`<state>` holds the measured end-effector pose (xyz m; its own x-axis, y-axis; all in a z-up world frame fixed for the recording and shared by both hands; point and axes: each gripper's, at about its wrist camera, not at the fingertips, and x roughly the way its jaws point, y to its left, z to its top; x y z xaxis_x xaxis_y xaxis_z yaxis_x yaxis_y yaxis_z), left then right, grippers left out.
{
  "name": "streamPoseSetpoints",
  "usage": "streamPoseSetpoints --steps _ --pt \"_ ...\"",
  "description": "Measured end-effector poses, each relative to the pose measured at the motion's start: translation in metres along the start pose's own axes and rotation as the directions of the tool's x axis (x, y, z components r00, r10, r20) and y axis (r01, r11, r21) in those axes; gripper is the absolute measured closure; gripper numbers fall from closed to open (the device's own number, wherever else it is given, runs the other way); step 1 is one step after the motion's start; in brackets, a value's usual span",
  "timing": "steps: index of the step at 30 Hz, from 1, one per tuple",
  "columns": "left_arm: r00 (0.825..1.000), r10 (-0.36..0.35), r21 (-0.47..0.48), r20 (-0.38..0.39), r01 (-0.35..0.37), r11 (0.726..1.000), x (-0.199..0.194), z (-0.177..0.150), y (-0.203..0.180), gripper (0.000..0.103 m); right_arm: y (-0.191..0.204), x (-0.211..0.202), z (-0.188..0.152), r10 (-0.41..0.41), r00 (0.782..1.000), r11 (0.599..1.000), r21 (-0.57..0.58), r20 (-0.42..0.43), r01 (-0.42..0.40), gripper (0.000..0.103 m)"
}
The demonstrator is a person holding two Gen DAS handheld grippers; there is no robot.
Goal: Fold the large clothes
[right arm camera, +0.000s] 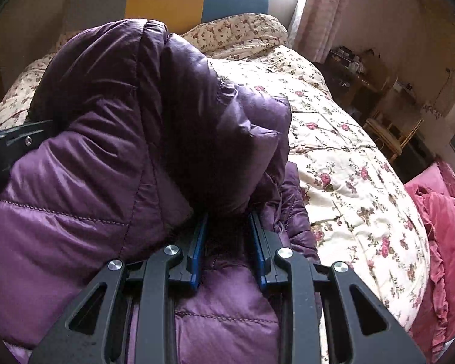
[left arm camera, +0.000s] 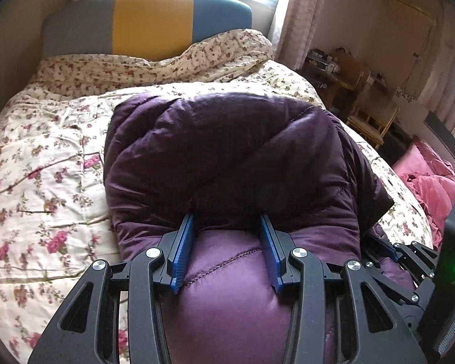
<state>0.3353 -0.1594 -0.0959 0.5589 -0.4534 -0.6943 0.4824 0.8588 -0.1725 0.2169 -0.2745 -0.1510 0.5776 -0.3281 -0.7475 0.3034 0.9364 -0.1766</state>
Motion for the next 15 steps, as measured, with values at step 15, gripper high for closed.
streamPoseSetpoints --steps 15 --pt "1.000 0.012 -0.077 0.024 -0.010 0.997 -0.018 0.009 0.016 0.040 -0.008 -0.010 0.011 0.036 0.999 0.999 0.022 0.016 -0.037 0.075"
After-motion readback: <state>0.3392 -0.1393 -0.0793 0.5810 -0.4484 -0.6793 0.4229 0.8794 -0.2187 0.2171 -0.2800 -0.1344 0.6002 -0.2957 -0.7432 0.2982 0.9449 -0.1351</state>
